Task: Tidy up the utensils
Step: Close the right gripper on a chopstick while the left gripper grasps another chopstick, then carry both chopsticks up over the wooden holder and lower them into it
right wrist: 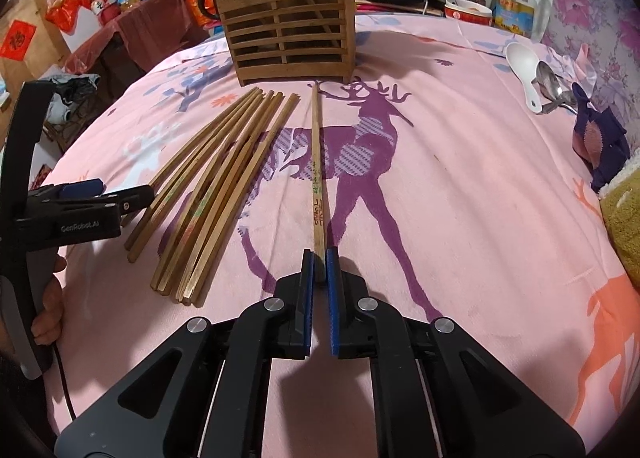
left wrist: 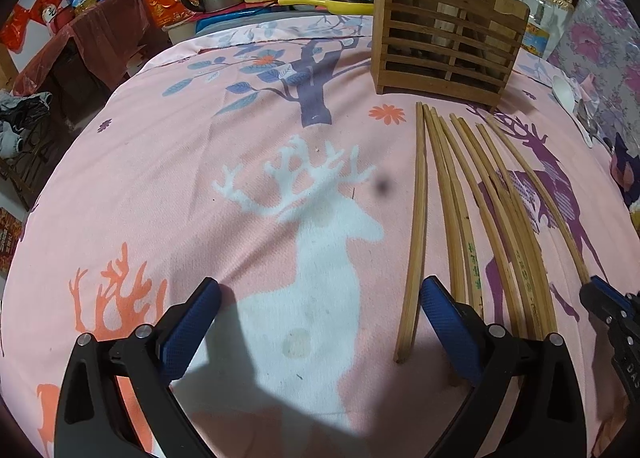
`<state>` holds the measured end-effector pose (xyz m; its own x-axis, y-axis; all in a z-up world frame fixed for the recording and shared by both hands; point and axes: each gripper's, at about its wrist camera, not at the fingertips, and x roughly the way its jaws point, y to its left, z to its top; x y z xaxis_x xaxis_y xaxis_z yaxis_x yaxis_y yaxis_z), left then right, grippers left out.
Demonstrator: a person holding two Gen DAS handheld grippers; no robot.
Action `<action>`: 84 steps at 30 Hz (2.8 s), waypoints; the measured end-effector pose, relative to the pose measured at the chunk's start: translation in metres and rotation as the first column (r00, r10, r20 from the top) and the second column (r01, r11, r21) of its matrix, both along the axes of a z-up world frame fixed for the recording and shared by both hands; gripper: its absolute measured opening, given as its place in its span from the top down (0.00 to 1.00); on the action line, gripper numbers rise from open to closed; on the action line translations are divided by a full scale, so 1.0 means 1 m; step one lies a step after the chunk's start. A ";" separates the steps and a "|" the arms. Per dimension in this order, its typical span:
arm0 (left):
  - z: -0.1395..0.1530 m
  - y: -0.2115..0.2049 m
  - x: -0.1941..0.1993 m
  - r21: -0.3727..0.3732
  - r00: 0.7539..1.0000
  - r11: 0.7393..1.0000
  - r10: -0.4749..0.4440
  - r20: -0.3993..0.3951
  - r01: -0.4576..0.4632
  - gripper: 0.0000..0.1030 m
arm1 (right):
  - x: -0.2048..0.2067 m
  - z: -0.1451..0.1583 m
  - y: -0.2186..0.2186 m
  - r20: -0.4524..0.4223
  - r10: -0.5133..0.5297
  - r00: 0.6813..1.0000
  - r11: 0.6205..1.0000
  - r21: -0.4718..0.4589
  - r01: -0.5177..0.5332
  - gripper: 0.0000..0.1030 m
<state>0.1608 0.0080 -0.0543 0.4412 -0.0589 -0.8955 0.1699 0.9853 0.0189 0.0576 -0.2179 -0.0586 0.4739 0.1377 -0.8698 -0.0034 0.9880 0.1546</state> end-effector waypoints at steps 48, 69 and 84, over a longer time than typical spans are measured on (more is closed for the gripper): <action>0.130 -0.025 -0.030 -0.140 0.952 0.973 -0.141 0.271 0.184 0.94 | -0.012 0.133 -0.015 0.407 -0.053 0.912 0.998 0.043 0.039 0.94; 0.228 -0.071 0.047 -0.140 0.904 0.963 -0.161 0.396 0.232 0.94 | 0.062 0.181 -0.013 0.481 -0.035 0.876 0.999 0.017 0.031 0.94; 0.193 -0.080 0.088 -0.152 0.927 0.944 -0.242 0.288 0.293 0.66 | 0.118 0.204 -0.030 0.546 -0.130 0.828 0.990 0.116 0.079 0.94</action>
